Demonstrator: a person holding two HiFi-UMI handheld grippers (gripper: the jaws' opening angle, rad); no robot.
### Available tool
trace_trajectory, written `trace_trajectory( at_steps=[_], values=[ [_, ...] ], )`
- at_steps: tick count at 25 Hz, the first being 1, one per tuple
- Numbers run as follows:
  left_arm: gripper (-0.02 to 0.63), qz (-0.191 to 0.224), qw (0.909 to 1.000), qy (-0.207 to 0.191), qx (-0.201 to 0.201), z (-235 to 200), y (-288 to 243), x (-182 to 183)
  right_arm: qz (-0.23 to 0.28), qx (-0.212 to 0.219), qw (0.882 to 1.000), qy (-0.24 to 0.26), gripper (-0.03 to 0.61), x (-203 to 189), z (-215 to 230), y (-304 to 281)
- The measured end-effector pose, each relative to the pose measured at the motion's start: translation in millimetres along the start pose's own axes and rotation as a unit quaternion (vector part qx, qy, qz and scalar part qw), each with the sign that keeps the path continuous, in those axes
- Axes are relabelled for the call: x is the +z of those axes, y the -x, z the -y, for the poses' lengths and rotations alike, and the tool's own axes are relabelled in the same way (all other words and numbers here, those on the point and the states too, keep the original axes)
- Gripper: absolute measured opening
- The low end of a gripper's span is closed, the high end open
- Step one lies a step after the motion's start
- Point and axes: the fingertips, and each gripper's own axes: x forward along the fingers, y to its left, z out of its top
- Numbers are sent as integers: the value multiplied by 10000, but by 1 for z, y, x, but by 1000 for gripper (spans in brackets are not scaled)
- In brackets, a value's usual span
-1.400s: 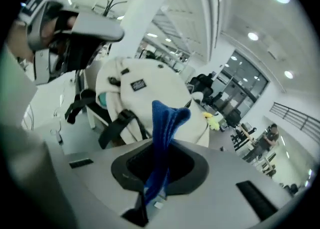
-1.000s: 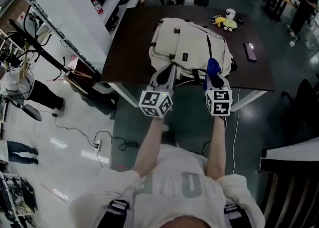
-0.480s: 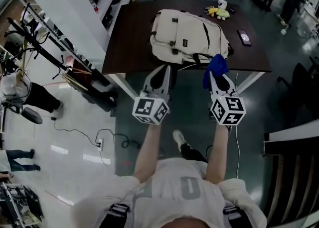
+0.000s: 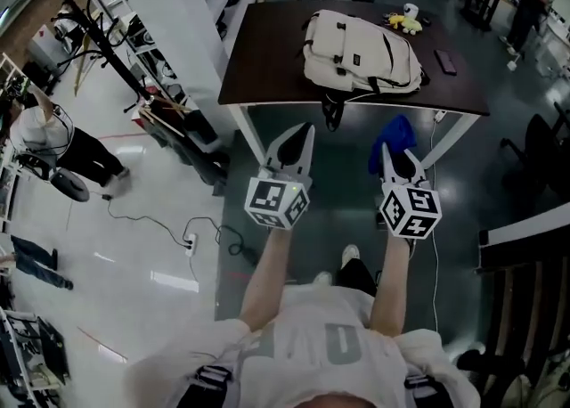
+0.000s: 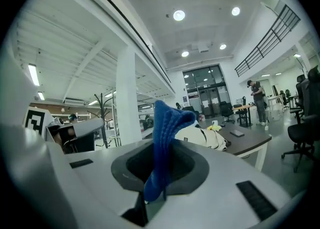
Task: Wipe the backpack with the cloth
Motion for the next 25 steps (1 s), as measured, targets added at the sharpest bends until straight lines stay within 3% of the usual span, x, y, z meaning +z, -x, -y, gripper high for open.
trace_trajectory(
  at_steps=[9,25],
  values=[
    [2,198,9993,51,308,-2,42,15,-185,222,9988,406,43,3,-33,21],
    [2,49,9999,-135,58,38,49,13,-79,154,9995,279,41,4,-28,62]
  ],
)
